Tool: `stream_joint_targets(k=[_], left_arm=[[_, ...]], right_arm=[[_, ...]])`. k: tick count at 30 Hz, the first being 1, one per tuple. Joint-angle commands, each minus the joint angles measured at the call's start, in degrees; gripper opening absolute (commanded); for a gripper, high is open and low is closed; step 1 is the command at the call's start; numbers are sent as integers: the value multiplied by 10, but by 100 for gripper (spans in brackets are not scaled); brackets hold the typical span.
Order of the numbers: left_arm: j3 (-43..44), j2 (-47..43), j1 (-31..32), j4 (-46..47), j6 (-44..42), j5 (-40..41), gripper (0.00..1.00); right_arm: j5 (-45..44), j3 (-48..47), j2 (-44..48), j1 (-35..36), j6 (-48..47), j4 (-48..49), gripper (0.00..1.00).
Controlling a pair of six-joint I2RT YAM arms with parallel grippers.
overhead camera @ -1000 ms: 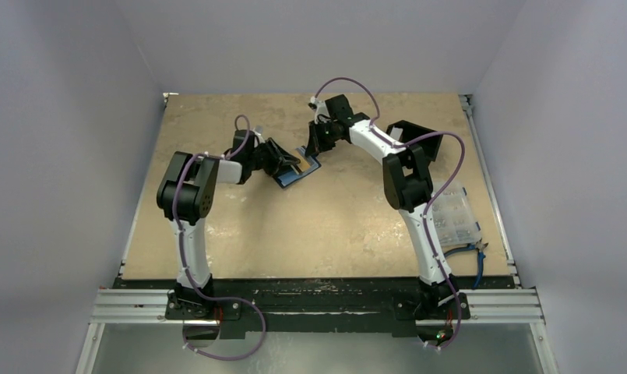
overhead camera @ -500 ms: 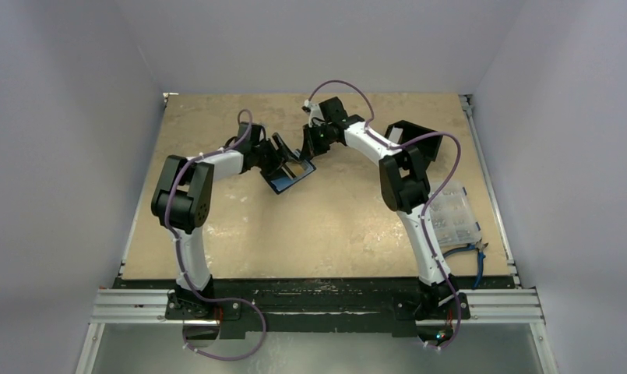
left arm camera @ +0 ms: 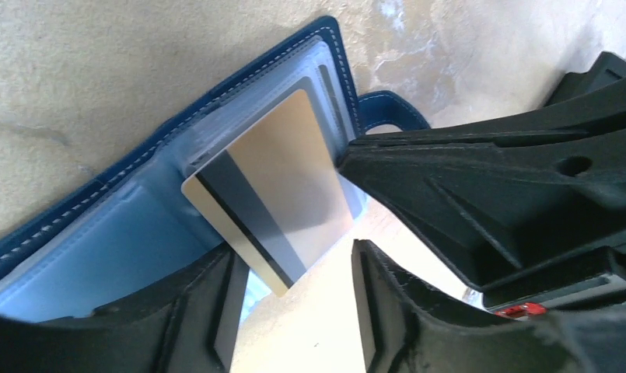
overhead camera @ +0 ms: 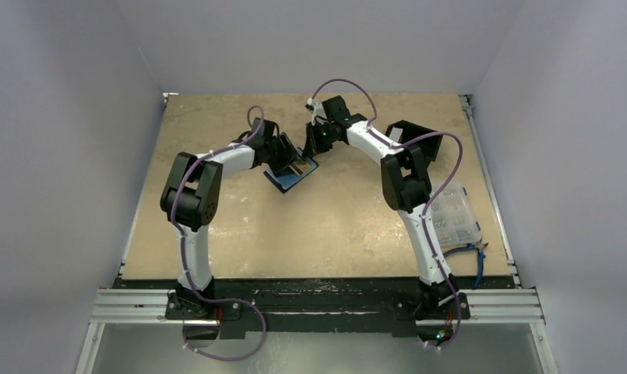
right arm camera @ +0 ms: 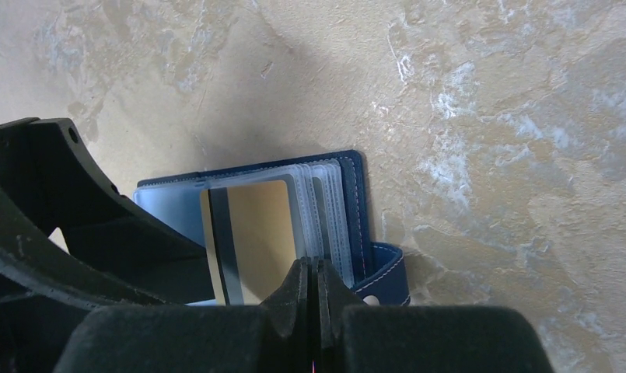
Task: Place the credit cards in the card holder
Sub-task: Insert the credit card into the card holder.
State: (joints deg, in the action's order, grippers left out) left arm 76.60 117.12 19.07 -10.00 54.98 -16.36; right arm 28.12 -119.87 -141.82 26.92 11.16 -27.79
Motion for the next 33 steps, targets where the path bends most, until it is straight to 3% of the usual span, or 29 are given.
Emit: stream_joint_targets(k=[1,8,11,17,21,24,27,30,33], left_arm=[[-16,-32,5,29,-8,31,58],[-47,-83,-1,14,-24,15,56],[-41,-73,-1,17,-22,5,52],[-23,-24,1,63,3,-20,52],[-12,-27,8,68,-18,16,52],[-5,-40,15,53,-42,31,60],[-4,-38,14,54,-50,-17,74],[-18,-54,13,69,-58,-66,80],[-25,-76,9,57,-80,-96,81]], right_arm=[[24,13,-10,12,0,-21,0],[22,10,-10,11,0,-22,0],[19,10,-10,11,0,-24,0],[18,11,-8,12,5,-27,0],[31,39,5,13,13,-12,0],[43,65,18,14,25,9,0],[65,74,27,12,45,26,0],[68,64,43,6,57,19,1],[44,38,64,-5,62,-17,14]])
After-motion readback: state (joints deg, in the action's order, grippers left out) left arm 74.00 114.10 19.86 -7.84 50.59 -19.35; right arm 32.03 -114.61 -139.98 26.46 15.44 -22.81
